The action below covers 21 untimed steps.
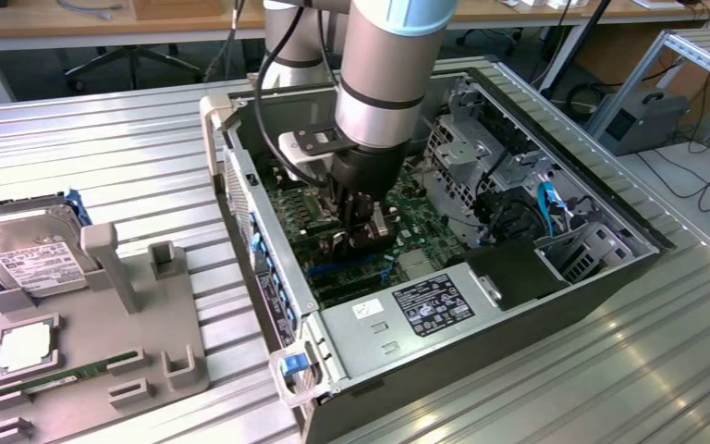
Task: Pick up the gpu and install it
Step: 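Insert the gpu into the slot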
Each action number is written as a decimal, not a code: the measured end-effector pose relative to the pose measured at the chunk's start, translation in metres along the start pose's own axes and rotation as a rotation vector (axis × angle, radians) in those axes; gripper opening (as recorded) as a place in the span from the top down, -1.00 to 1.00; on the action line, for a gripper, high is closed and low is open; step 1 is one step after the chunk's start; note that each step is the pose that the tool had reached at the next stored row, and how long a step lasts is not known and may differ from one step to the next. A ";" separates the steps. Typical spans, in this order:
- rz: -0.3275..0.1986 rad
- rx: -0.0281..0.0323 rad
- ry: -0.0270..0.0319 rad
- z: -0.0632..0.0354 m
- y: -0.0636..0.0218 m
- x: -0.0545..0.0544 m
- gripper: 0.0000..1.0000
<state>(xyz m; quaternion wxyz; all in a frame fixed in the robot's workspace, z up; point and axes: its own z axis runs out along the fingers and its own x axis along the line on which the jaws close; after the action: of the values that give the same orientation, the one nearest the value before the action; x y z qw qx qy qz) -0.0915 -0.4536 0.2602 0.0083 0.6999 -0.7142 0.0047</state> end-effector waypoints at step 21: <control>-0.025 0.0003 -0.0034 0.0067 0.0000 -0.001 0.46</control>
<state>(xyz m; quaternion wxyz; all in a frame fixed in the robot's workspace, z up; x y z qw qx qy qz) -0.0916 -0.4527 0.2535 0.0071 0.7089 -0.7052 0.0035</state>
